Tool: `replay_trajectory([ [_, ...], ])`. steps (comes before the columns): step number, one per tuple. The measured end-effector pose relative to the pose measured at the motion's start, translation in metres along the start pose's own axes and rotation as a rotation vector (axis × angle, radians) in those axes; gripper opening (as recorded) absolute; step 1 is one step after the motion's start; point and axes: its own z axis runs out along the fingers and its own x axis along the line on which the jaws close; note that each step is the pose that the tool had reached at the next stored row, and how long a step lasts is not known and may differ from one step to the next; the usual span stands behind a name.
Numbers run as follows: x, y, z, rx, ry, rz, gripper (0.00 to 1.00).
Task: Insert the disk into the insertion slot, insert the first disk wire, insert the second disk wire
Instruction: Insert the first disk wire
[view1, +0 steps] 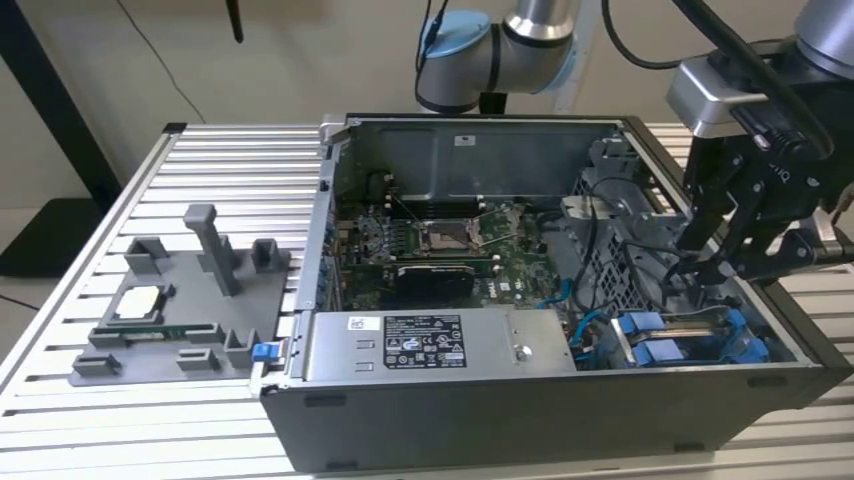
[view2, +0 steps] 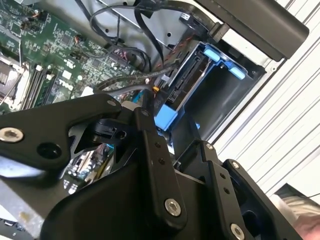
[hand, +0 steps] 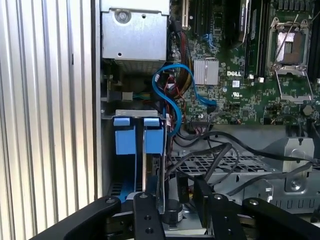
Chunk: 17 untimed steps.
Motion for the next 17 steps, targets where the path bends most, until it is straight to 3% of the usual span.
replay_trajectory([
  [3, 0.0003, 0.0001, 0.0030, 0.0136, -0.0004, -0.004, 0.00],
  [9, 0.0003, 0.0001, 0.0031, 0.0138, -0.0013, -0.004, 0.00],
  [10, 0.0003, 0.0001, 0.0030, 0.0139, -0.0014, -0.004, 1.00],
  [14, 0.0004, 0.0001, 0.0034, 0.0140, -0.0015, -0.004, 1.00],
  [17, 0.0001, 0.0038, 0.0081, 0.0188, -0.0020, -0.004, 1.00],
])
